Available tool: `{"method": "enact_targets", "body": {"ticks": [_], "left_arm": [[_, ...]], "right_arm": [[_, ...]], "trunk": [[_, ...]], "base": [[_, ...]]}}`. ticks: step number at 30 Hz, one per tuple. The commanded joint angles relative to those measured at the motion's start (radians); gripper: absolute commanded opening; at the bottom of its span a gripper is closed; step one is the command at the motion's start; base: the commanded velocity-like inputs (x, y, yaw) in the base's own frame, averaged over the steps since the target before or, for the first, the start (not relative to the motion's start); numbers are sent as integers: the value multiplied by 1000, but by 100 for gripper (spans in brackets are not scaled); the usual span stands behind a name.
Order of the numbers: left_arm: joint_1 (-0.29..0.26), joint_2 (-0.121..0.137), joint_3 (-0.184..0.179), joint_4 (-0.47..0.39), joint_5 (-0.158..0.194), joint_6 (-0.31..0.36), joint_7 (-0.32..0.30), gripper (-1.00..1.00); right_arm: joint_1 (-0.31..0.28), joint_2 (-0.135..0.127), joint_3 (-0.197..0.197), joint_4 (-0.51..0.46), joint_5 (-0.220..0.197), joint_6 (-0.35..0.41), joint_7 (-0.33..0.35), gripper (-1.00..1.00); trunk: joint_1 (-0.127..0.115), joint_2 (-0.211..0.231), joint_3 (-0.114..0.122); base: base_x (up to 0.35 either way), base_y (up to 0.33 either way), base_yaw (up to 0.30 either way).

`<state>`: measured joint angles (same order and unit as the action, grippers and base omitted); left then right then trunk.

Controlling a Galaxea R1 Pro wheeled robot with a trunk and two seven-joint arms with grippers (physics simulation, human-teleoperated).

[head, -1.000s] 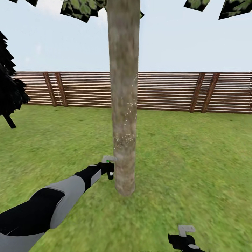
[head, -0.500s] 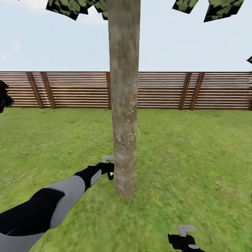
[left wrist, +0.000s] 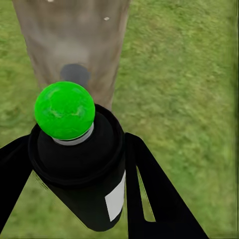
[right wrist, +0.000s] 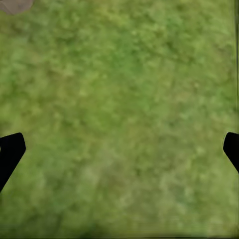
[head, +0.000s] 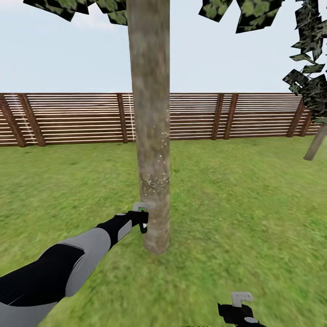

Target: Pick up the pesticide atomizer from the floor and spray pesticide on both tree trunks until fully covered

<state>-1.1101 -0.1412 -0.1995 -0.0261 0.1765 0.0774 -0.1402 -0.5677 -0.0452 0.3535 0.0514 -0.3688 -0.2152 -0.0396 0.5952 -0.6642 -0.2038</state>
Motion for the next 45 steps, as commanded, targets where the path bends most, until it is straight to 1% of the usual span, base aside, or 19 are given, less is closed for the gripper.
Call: {"method": "enact_targets", "body": {"ticks": [1,9,11,12,14,16,18,19,20,22,24,26,28,30,31,35,39,41,45], "left_arm": [[-1,-1,-8,-1,11,6,-2,-100],[0,-23,-11,-8,11,11,-1,-100],[-1,-26,-14,-47,13,19,-2,-100],[-1,-27,-15,-71,13,45,-2,-100],[-1,-27,-14,-138,14,119,-1,-100],[-1,-27,-14,-255,14,222,-1,-100],[-1,-27,-16,-333,13,305,-1,-100],[-1,-27,-16,-386,12,358,-1,-100],[-1,-27,-17,-458,11,431,-1,-100],[-1,-27,-17,-554,10,521,0,-100],[-1,-27,-16,-617,9,570,1,-100],[-1,-25,-13,-715,8,695,4,-100],[-1,-23,-11,-807,7,780,13,-100],[-2,-22,-3,-852,6,810,29,-100],[-2,-21,9,-866,6,818,38,-100],[-2,-19,40,-903,4,826,47,-100],[-3,-16,45,-940,3,889,58,-100],[-11,-17,46,-945,3,903,96,-100],[-56,-17,47,-948,3,910,154,-100]], "right_arm": [[-2,1,8,4,-7,-6,0,100],[-1,1,8,4,-6,-6,-1,100],[-1,1,8,4,-4,-6,-2,100],[0,1,8,4,-4,-6,-2,100],[2,-1,7,3,-3,-6,-3,100],[3,-3,9,-4,-3,-6,-5,100],[3,-5,9,-14,-3,-5,-7,100],[3,-5,9,-17,-2,-4,-15,100],[3,-5,9,-19,-2,-3,-36,100],[3,-5,8,-21,-2,-3,-63,100],[3,-5,8,-22,-2,-2,-71,100],[3,-4,8,-22,-2,-1,-75,100],[3,-4,8,-22,-2,-1,-76,100],[3,-3,10,-22,-2,-1,-77,100],[3,-3,10,-22,-2,-1,-77,100],[3,-3,10,-22,-2,-1,-77,100],[3,-3,10,-22,-2,-1,-77,100],[3,-2,10,-22,-2,-1,-77,100],[3,-1,10,-22,-2,-1,-77,100]], "trunk": [[0,-1,-2],[0,-1,-2],[0,-1,-2],[0,-1,-2],[0,-1,-2],[0,-1,-2],[0,-1,-2],[0,-1,-2],[0,-1,-2],[0,-1,-2],[0,-1,-2],[0,-1,-2],[0,-1,-2],[0,-1,-2],[0,-1,-2],[0,-1,-2],[0,-1,-2],[0,-1,-2],[0,-1,-2]], "base": [[0,55,-206],[0,11,-39],[0,0,-1],[0,0,0],[0,0,0],[0,0,0],[0,0,0],[0,0,0],[0,0,0],[0,0,0],[0,0,0],[0,0,0],[0,0,0],[0,0,0],[0,0,0],[0,0,0],[0,0,0],[0,0,0],[0,0,0]]}}
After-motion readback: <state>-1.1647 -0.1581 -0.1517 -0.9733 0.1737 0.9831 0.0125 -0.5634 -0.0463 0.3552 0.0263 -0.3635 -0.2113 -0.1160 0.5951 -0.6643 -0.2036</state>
